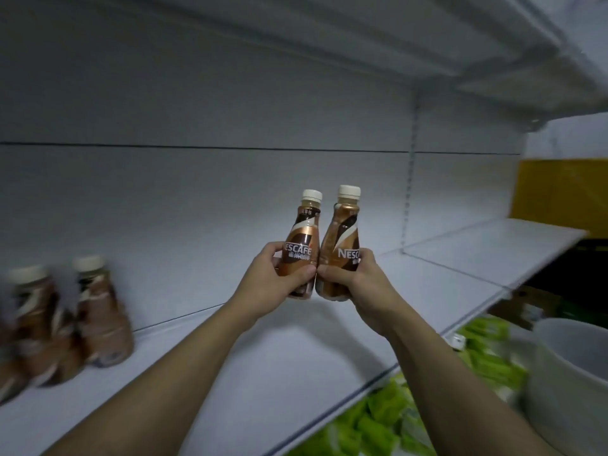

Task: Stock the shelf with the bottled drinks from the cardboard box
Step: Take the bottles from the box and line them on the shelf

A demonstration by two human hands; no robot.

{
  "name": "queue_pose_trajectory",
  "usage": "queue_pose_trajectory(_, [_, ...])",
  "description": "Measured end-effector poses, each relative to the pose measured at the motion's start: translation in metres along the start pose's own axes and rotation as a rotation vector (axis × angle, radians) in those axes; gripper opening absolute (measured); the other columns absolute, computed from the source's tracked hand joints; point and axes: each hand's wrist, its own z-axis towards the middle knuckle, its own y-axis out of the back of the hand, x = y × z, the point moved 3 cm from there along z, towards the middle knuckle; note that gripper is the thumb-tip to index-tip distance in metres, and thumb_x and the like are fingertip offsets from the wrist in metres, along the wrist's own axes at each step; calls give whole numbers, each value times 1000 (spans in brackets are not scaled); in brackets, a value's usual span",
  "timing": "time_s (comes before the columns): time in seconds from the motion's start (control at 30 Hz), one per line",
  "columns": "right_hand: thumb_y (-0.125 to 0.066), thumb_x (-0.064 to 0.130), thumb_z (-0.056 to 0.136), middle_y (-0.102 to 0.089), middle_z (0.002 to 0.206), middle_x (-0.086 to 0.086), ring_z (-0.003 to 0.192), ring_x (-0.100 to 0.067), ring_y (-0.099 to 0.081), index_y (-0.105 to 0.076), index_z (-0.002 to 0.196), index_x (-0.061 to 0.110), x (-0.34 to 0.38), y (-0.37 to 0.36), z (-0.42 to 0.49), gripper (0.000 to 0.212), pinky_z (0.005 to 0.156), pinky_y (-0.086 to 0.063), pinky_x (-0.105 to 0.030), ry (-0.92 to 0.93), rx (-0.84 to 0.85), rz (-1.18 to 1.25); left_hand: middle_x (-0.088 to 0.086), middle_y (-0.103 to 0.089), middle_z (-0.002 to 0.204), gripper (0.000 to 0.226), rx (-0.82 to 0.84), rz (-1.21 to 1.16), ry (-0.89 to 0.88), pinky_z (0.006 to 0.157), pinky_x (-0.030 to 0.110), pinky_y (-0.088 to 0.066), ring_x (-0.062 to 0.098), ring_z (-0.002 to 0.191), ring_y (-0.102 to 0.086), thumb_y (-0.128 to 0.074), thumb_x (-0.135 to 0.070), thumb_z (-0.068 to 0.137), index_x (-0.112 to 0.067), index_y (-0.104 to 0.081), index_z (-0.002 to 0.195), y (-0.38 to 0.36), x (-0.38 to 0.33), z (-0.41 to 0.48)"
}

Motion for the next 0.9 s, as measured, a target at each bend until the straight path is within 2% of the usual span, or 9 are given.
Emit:
queue_pose_trajectory(0.13, [-83, 12, 69, -71, 106, -4, 96, -20, -69, -54, 115, 17, -23, -44, 20, 55, 74, -55, -33, -29, 120, 28, -3, -65, 113, 63, -172, 60, 46, 77, 29, -57, 10, 96, -66, -81, -39, 69, -32, -50, 123, 48, 19, -23])
queue_pose_trajectory(0.23, [-86, 9, 65, -74, 100, 2, 92, -17, -71, -62, 110, 18, -40, -82, 25, 52, 77, -55, -32, -50, 211, -21, -4, -67, 108, 54, -274, 79, 86, 66, 17, -53, 2, 85, -67, -83, -30, 70, -33, -54, 116, 84, 30, -45])
queue_pose_trajectory(0.37, [-84, 0, 62, -76, 97, 1, 92, -20, -72, -65, 105, 14, -60, -130, 28, 49, 82, -57, -37, -122, 284, -23, -8, -63, 112, 56, -332, 170, 111, 72, 17, -53, 5, 95, -65, -82, -19, 72, -27, -55, 121, 116, 43, -67])
queue_pose_trajectory(0.43, [-77, -4, 64, -75, 97, -4, 94, -25, -70, -66, 101, 12, -67, -146, 31, 41, 87, -56, -43, -121, 295, -85, -13, -65, 107, 57, -312, 246, 111, 72, 10, -50, 4, 99, -64, -81, -9, 71, -37, -55, 113, 126, 49, -72])
queue_pose_trajectory(0.53, [-66, -8, 68, -72, 94, -9, 94, -29, -68, -66, 92, 10, -77, -162, 34, 30, 87, -56, -44, -115, 246, -205, -24, -61, 108, 69, -234, 315, 130, 72, 4, -44, -9, 100, -58, -77, -9, 73, -48, -40, 117, 133, 60, -77])
queue_pose_trajectory(0.6, [-66, -5, 71, -72, 95, -9, 92, -27, -68, -65, 94, 12, -82, -170, 37, 29, 87, -56, -46, -84, 203, -264, -27, -54, 107, 74, -261, 302, 155, 64, 0, -42, -15, 93, -53, -77, -18, 76, -41, -28, 126, 137, 70, -78])
queue_pose_trajectory(0.67, [-72, -4, 68, -72, 97, -7, 89, -22, -68, -62, 96, 17, -80, -177, 43, 36, 85, -57, -43, -63, 199, -301, -21, -53, 109, 72, -323, 305, 160, 64, 3, -42, -8, 91, -54, -79, -28, 74, -32, -29, 125, 142, 72, -75])
queue_pose_trajectory(0.8, [-75, -6, 66, -71, 94, -7, 91, -28, -69, -59, 96, 15, -80, -188, 51, 40, 85, -58, -47, -88, 222, -332, -2, -43, 125, 67, -484, 633, 127, 87, 23, -35, 15, 113, -50, -74, -36, 77, -21, -37, 130, 146, 66, -75])
queue_pose_trajectory(0.9, [-87, 3, 57, -74, 92, -3, 85, -22, -73, -61, 100, 19, -87, -195, 38, 53, 71, -62, -38, -39, 181, -287, 4, -33, 146, 98, -499, 743, 78, 100, 38, -38, 21, 130, -43, -73, -39, 77, -26, -7, 149, 140, 62, -80])
